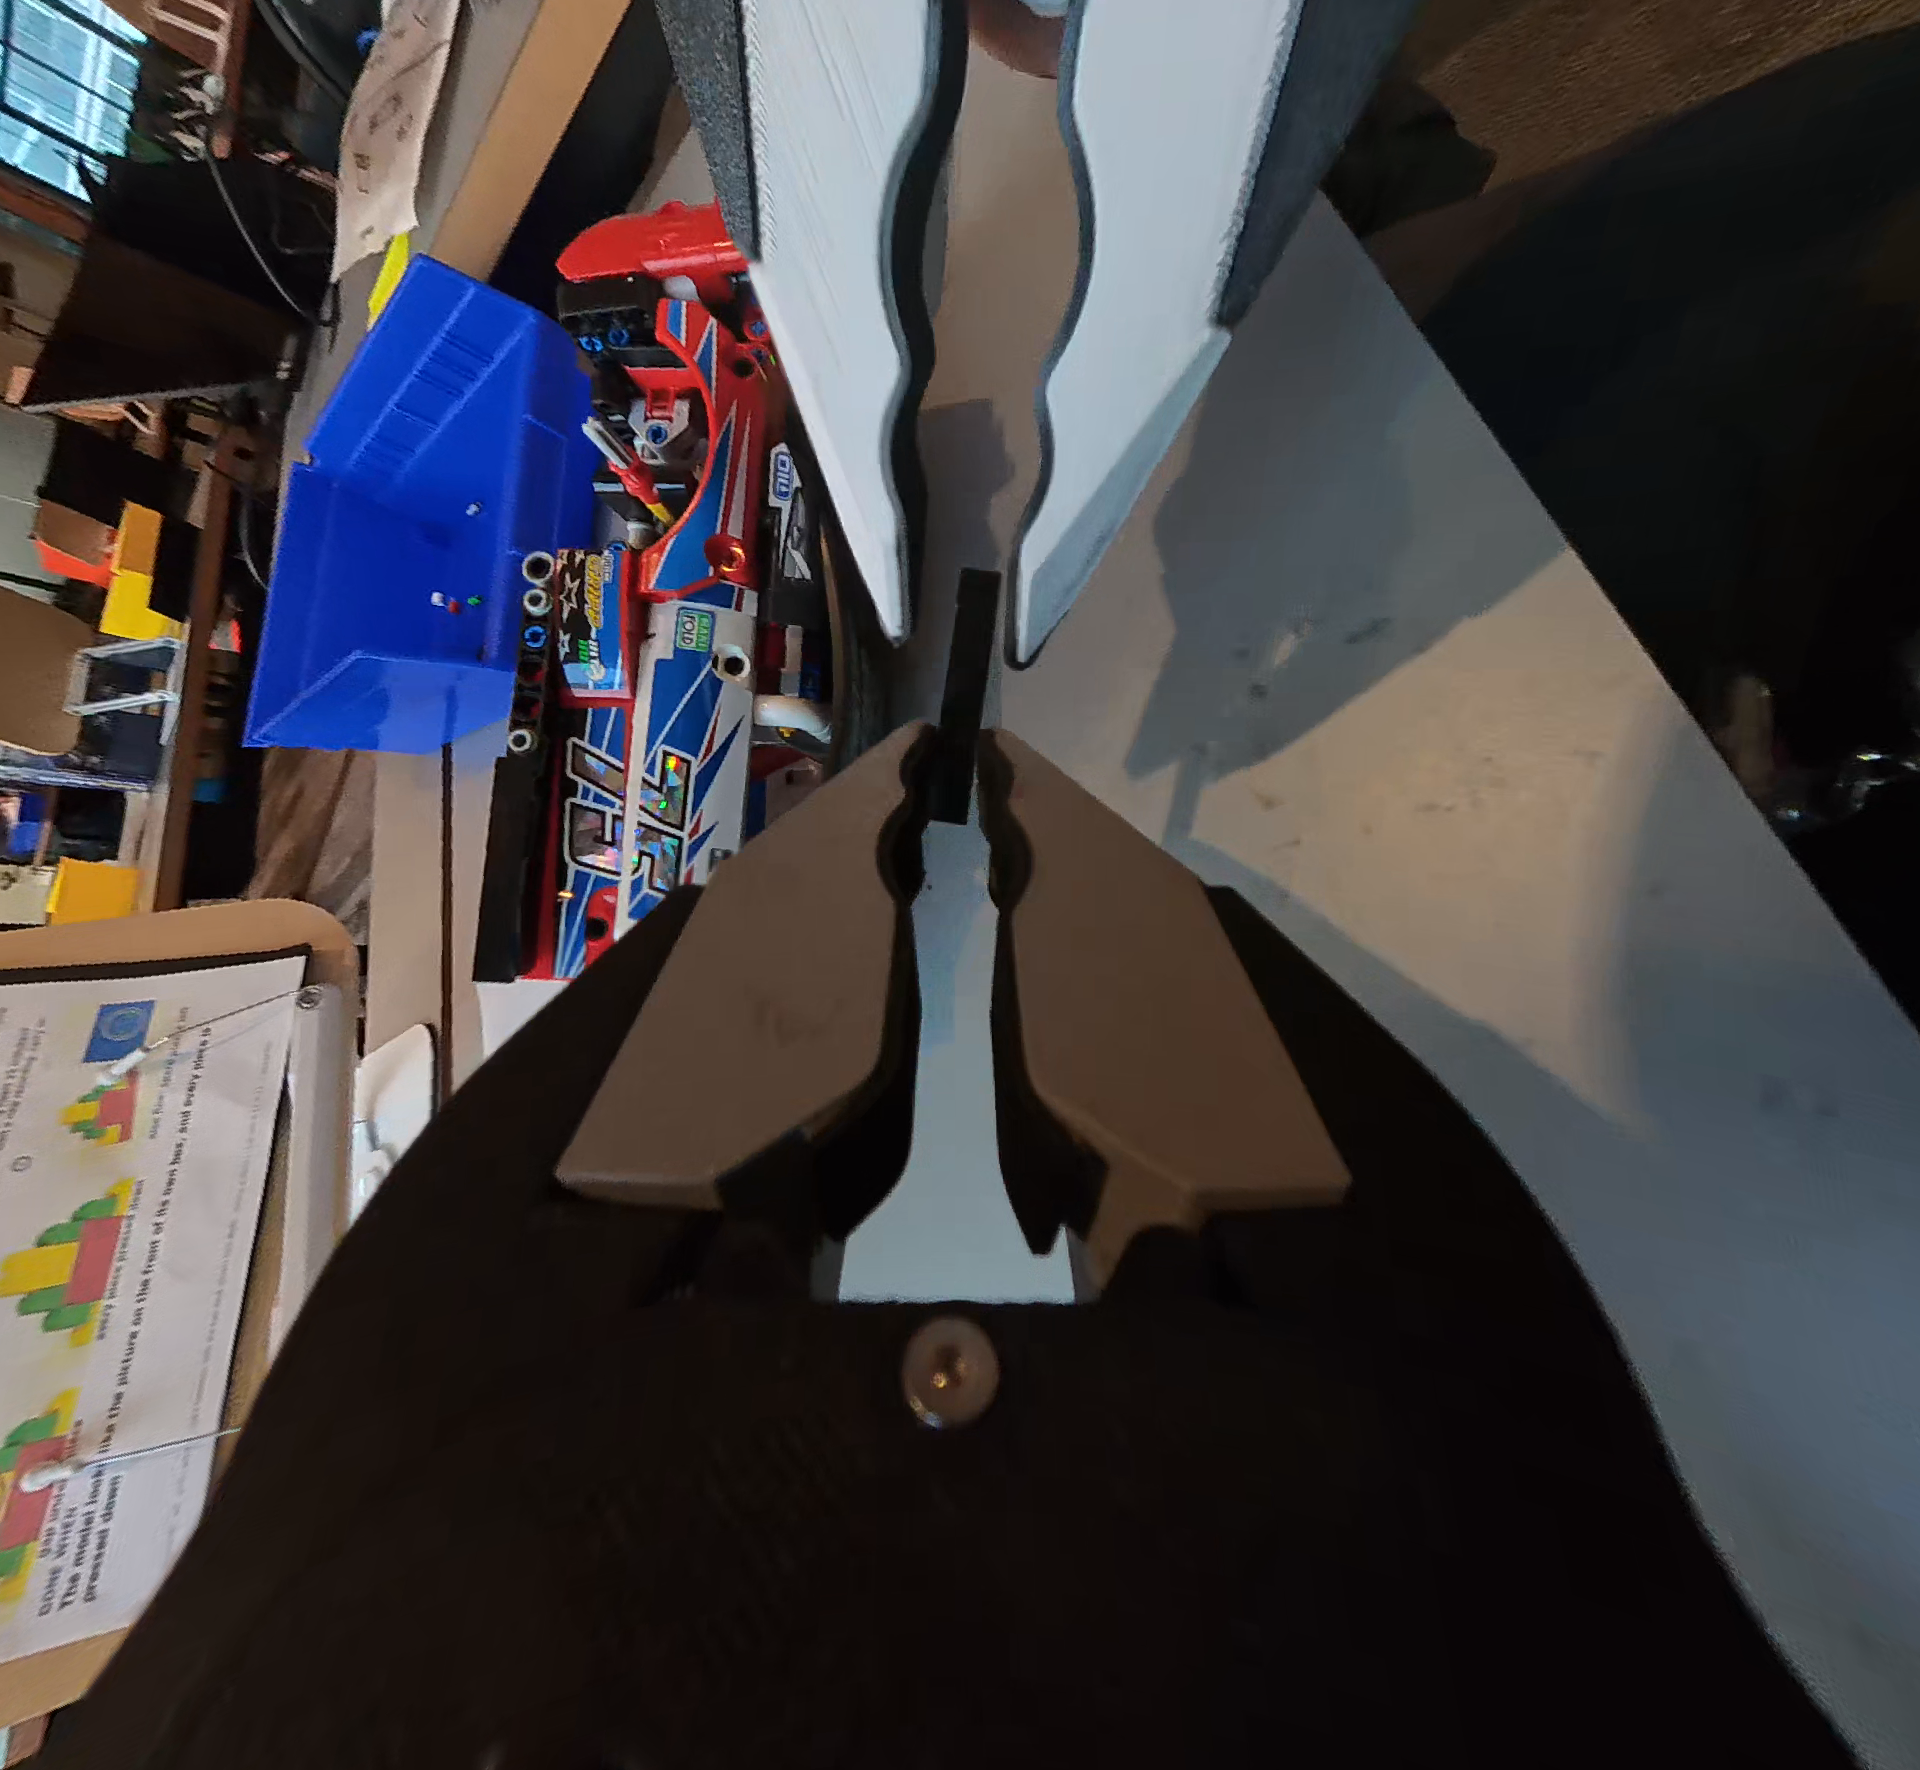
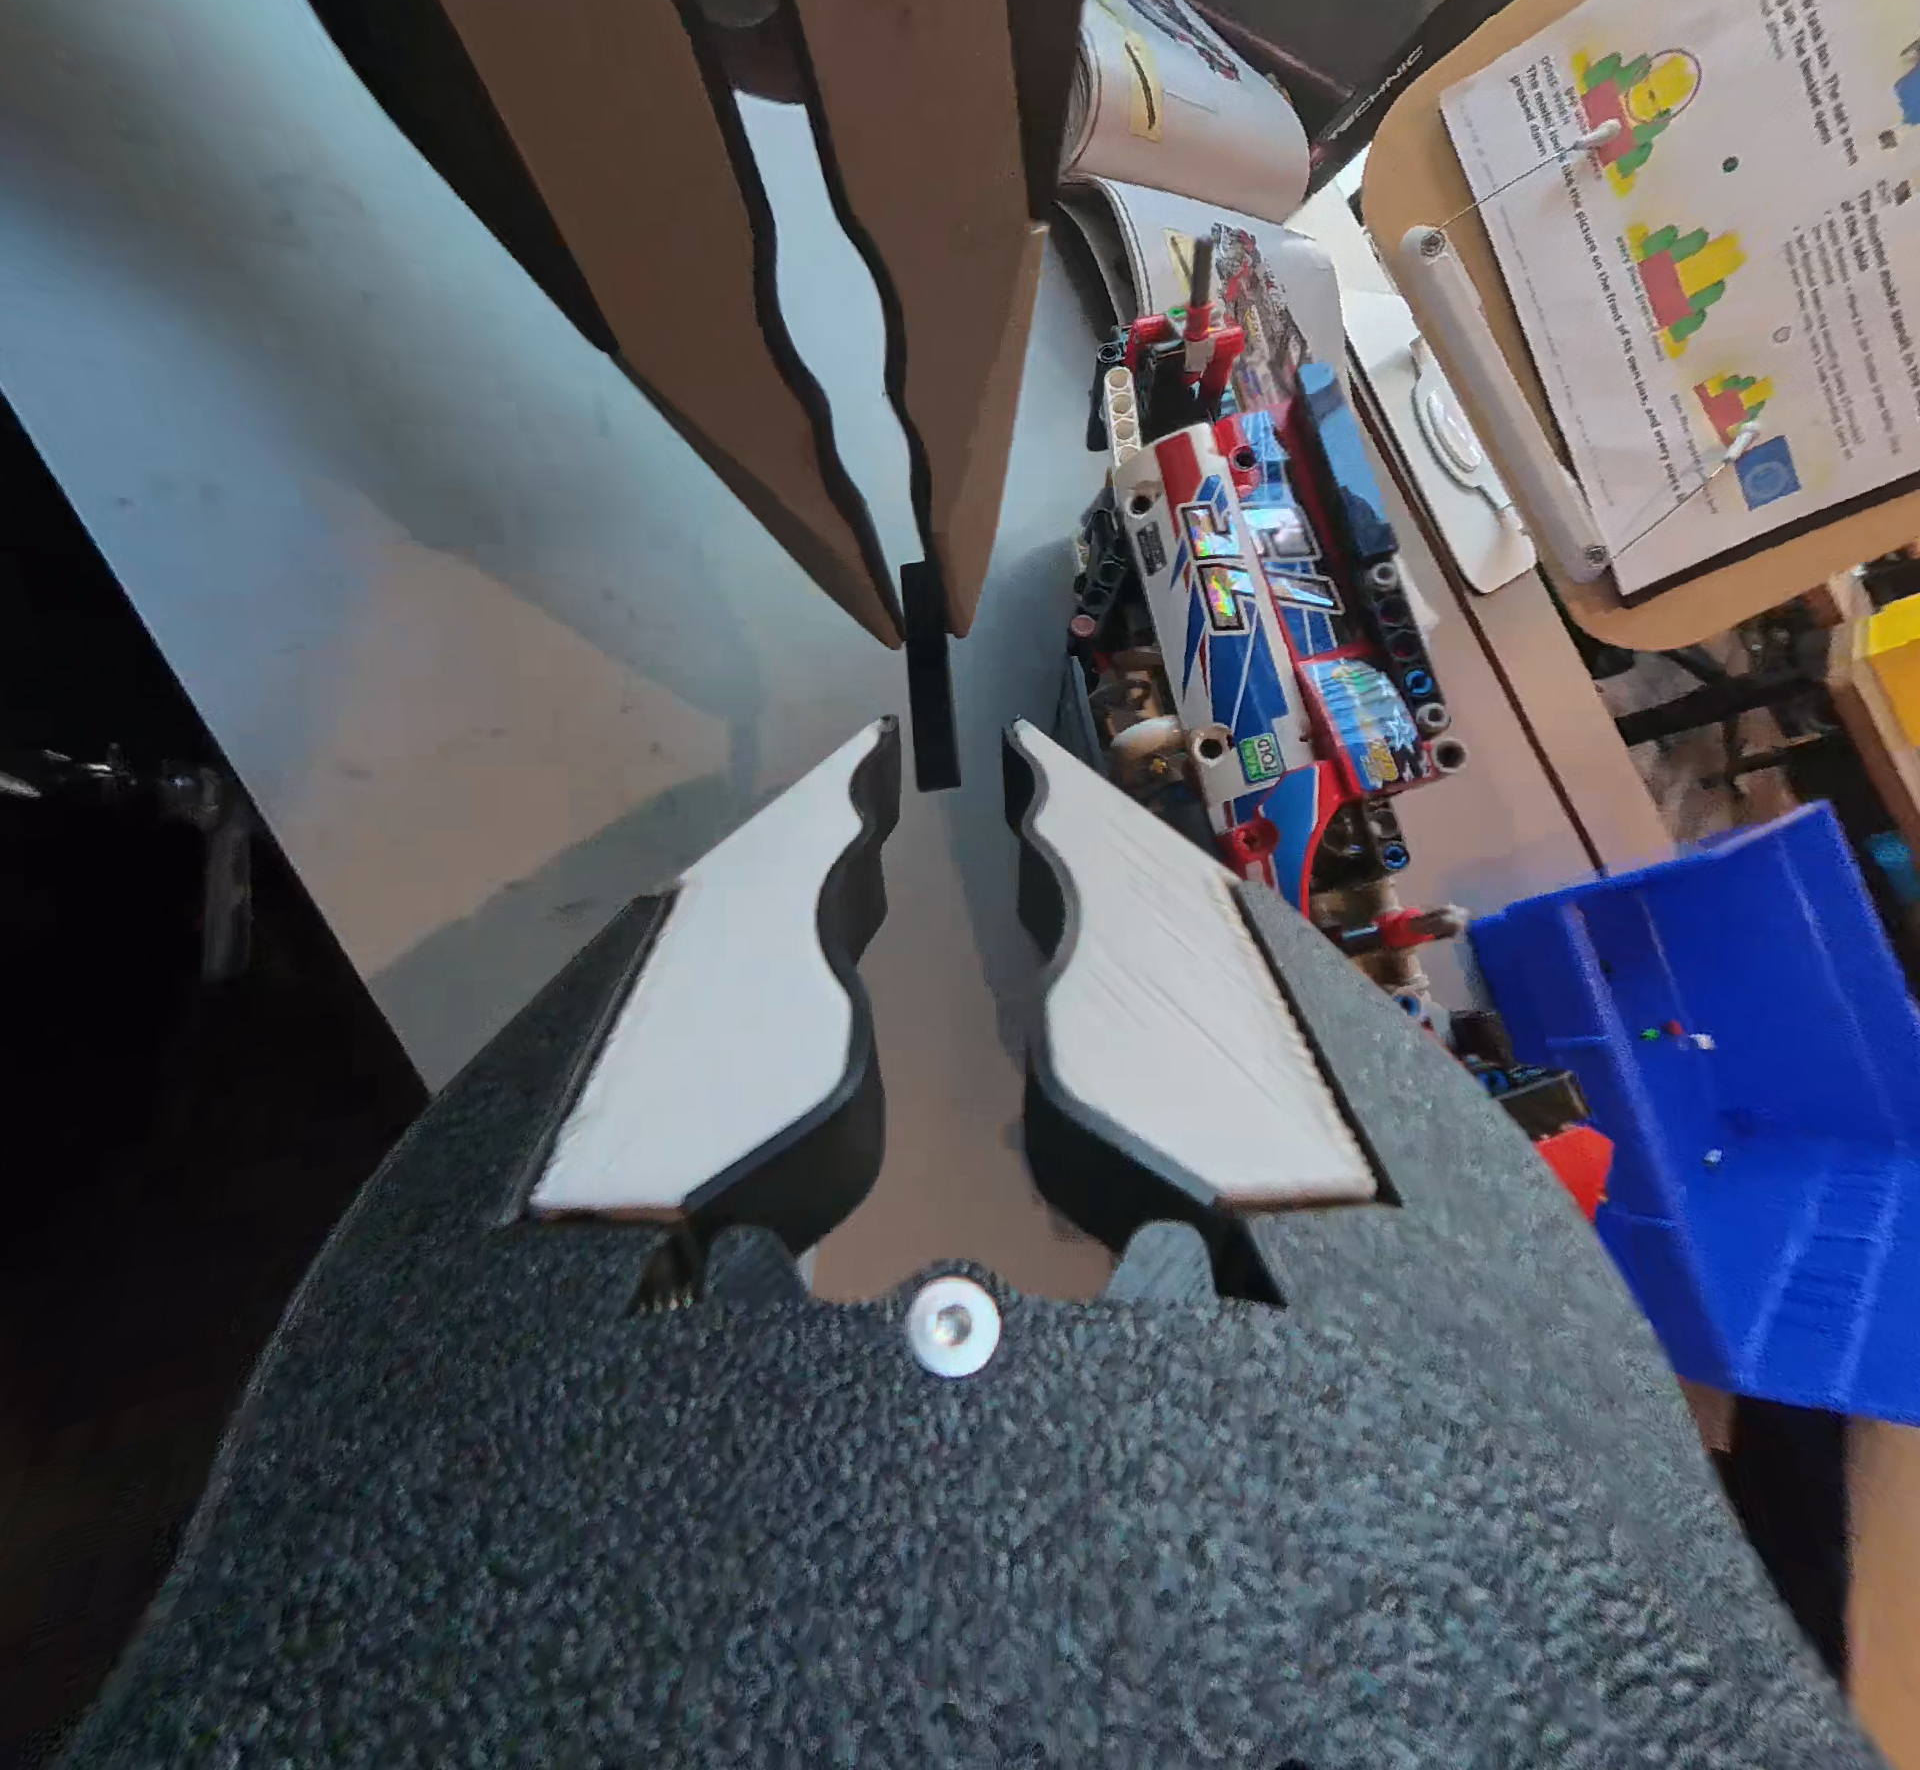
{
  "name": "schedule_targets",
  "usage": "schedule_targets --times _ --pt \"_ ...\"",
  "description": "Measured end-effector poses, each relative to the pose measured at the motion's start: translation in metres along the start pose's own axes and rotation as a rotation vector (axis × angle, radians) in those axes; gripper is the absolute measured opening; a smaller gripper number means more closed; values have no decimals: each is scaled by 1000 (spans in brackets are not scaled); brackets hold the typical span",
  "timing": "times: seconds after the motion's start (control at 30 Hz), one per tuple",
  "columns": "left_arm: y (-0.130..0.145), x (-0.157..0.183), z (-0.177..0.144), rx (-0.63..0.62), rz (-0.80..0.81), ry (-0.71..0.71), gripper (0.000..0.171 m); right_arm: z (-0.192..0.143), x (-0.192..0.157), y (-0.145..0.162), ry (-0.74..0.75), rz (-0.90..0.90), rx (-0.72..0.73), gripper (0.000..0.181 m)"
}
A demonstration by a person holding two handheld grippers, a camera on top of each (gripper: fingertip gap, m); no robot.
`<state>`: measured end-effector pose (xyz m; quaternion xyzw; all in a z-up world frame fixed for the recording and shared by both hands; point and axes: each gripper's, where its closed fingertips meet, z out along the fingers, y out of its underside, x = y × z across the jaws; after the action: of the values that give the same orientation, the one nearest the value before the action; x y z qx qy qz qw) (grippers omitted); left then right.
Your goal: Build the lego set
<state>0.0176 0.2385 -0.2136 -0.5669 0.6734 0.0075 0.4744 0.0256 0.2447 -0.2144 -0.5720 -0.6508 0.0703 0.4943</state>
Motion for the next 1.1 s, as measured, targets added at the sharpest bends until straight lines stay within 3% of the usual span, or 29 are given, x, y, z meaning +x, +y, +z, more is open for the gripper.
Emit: schedule_targets --times 0.1,0.57,0.8,0.93,1.1 --pt "1 -1 -2 -14 16 -20 4 1 1 -2 31 -81 -31 13" --pt "11 13 -7 -28 -34 16 4 13 -18 -10 -50 -123 -69 7" --pt "7 7 -18 56 -188 21 4 10 -15 -18 -55 -69 -22 7" --pt "8 0 -28 117 -329 65 16 4 -2 -11 -26 -45 -32 7" --pt "28 -10 -32 99 -422 104 24 -7 18 -7 34 -18 -23 7"
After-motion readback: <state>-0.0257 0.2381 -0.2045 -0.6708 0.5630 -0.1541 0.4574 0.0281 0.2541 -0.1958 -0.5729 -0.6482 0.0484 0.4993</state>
